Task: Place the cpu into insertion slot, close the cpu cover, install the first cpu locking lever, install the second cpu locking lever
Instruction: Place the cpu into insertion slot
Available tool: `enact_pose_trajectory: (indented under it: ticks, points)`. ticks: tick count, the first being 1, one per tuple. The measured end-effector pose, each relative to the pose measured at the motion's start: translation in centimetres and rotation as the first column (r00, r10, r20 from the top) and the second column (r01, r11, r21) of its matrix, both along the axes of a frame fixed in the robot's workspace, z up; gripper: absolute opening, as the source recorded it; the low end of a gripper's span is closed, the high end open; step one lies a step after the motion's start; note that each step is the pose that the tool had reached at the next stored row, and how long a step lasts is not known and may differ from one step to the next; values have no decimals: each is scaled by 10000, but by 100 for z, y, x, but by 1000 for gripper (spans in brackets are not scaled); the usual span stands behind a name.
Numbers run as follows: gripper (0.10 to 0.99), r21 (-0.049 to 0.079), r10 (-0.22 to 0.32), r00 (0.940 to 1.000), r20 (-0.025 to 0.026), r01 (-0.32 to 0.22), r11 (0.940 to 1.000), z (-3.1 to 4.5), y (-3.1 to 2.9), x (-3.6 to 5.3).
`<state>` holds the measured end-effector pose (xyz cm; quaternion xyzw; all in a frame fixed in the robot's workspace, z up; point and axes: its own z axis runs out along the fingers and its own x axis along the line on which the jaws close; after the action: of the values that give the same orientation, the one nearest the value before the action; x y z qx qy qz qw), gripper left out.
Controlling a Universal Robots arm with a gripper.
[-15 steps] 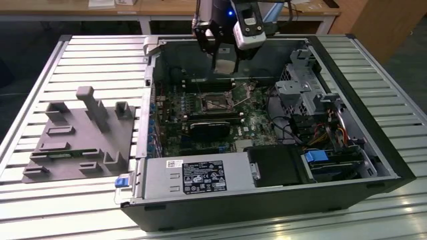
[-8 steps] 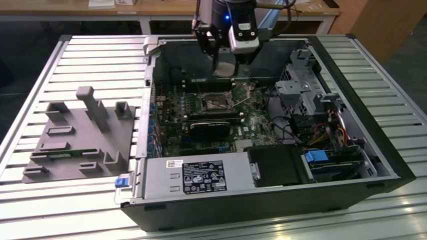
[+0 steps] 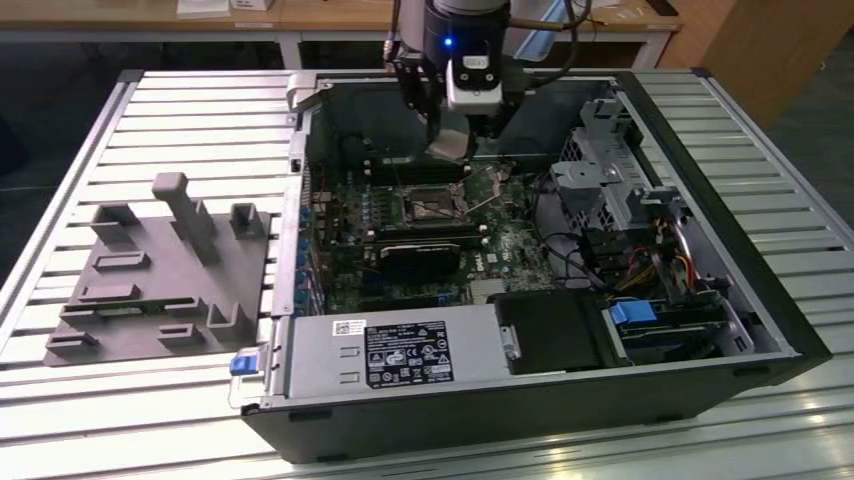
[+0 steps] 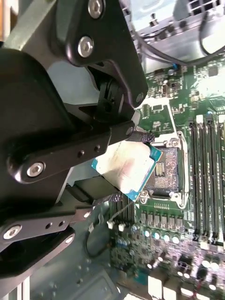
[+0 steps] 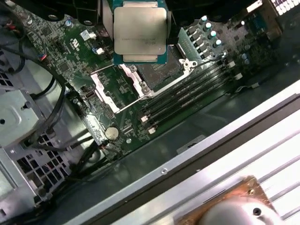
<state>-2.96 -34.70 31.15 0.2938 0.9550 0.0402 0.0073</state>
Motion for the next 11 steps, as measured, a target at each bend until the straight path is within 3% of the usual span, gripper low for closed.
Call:
enact_pose_trajectory:
  ticks: [5,11]
  points:
    - [537,-1,-915,9958,0,915,9958,-35,0,0]
    - [537,-1,-1982,9802,0,1982,9802,-76,0,0]
